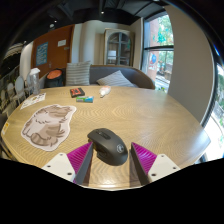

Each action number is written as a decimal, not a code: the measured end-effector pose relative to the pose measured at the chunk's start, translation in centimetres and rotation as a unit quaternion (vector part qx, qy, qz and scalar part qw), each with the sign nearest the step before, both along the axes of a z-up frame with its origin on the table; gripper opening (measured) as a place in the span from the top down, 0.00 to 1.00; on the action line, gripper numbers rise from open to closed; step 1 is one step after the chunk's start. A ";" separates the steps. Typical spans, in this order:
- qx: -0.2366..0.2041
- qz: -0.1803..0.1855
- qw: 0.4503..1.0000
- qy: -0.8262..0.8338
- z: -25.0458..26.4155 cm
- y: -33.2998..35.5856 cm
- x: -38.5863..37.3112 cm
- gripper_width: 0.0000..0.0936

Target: Arrange mouse

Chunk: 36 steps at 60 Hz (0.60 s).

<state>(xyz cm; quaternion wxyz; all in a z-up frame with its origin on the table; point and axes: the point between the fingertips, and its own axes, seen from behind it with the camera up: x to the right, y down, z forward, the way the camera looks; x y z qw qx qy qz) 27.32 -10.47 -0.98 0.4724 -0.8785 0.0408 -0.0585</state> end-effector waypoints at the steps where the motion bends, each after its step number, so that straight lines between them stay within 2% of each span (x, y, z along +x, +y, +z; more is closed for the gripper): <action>1: -0.004 0.000 1.000 0.002 -0.1 0.5 0.2 0.17; 13: -0.031 -0.038 0.999 -0.015 0.1 5.1 4.0 0.24; 16: -0.037 -0.051 0.998 -0.012 0.0 5.9 4.9 0.30; 19: -0.045 -0.059 0.997 0.008 -0.4 6.5 5.1 0.43; 20: -0.048 -0.064 0.997 0.016 -0.6 6.5 5.2 0.43; 28: -0.023 -0.104 0.994 0.006 0.2 7.0 7.1 0.57; 36: 0.011 -0.091 0.995 0.047 2.8 7.9 4.0 0.60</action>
